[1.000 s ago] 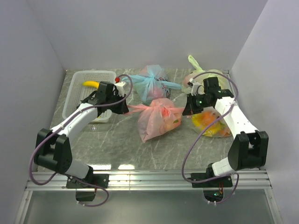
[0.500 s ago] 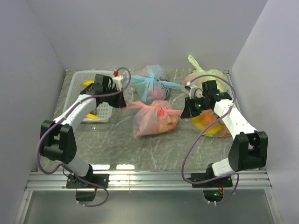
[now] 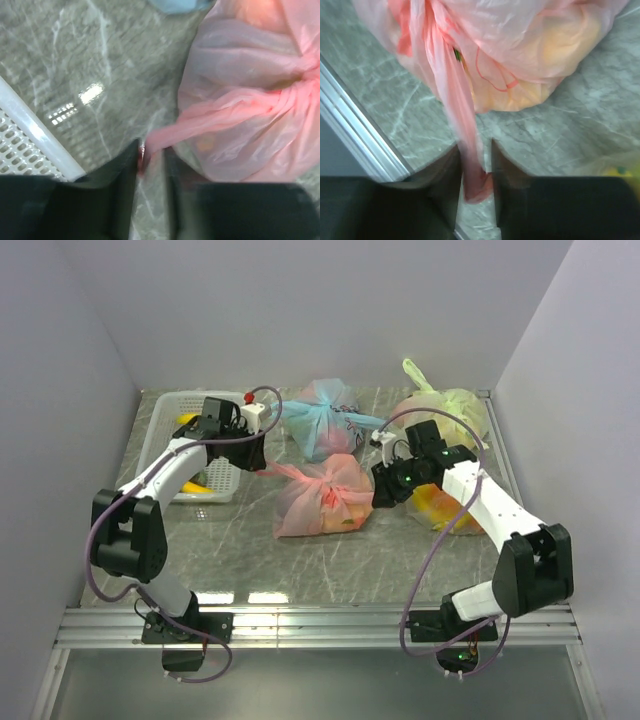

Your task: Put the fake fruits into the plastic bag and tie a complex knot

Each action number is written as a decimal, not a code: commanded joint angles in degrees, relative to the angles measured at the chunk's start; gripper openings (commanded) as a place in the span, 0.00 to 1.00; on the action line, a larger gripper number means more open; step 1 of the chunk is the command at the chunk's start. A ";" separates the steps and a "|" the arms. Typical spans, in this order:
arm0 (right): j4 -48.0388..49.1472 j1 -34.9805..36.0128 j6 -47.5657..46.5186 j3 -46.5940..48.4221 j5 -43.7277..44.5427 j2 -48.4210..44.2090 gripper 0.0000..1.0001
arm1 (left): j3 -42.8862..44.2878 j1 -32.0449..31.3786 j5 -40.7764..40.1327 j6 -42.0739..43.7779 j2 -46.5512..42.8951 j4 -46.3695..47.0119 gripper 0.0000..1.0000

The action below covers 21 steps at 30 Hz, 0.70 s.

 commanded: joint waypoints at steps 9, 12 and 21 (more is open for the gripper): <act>-5.00 -0.87 2.55 13.56 -5.17 -5.38 0.88 | 20.90 1.15 8.08 -2.17 -0.15 -13.71 0.99; -2.02 -2.18 6.59 15.85 -5.70 -8.20 0.92 | 23.73 2.99 7.31 -5.76 -2.26 -13.81 0.99; 5.80 -12.90 20.22 24.73 -7.62 2.77 0.95 | 32.98 9.58 4.58 -15.61 1.16 -14.87 0.99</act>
